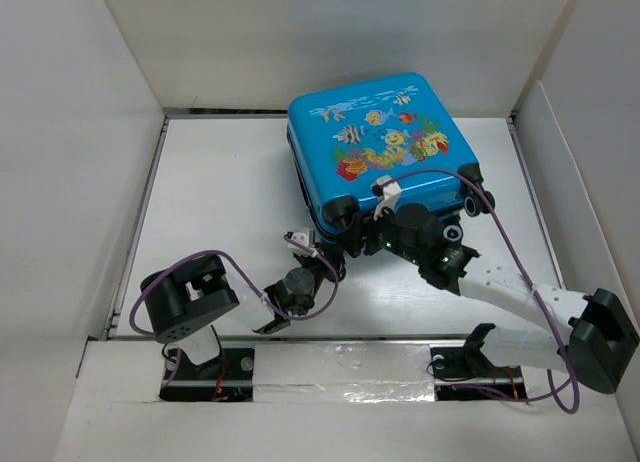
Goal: Pack the luggage
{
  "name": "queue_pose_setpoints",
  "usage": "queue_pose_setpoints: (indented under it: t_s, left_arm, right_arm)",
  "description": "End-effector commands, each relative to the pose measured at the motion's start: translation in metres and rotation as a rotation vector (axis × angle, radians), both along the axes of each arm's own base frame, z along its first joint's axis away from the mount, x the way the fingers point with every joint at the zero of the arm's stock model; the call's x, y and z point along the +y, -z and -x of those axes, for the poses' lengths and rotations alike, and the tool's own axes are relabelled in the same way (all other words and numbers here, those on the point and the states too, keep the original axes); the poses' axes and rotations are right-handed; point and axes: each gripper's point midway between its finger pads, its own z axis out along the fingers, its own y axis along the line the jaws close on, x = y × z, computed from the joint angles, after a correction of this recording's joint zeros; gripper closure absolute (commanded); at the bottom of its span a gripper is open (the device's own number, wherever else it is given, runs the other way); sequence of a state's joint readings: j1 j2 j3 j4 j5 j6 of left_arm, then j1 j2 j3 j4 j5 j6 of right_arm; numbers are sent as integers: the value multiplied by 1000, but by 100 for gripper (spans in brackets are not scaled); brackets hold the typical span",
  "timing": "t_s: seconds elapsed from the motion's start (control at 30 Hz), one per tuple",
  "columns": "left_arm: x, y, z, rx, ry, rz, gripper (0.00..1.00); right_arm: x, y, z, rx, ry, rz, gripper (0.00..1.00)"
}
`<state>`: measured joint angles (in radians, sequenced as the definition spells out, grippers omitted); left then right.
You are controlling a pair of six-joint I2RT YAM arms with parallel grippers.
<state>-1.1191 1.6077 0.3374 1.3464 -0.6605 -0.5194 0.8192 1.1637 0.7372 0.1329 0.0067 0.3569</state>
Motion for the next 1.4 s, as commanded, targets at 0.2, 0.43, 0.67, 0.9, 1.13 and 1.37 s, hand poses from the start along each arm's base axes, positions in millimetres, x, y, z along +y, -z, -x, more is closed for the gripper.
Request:
queue_pose_setpoints:
  t_s: [0.2, 0.43, 0.67, 0.9, 1.13, 1.37]
  left_arm:
    - [73, -5, -15, 0, -250, -79, 100]
    - [103, -10, -39, 26, -351, -116, 100]
    - [122, -20, -85, 31, -419, -123, 100]
    - [129, -39, -104, 45, -416, -51, 68]
    - [153, -70, -60, 54, -392, 151, 2]
    - [158, -132, -21, 21, -258, 203, 1]
  right_arm:
    - [-49, -39, -11, -121, 167, -56, 100]
    - [-60, -42, 4, -137, 145, -56, 100]
    - [-39, -31, 17, -110, 36, -22, 100]
    - [-27, -33, 22, -109, 8, -51, 100]
    - [-11, -68, 19, -156, -26, -69, 36]
    - [-46, -108, 18, -229, 113, -53, 0]
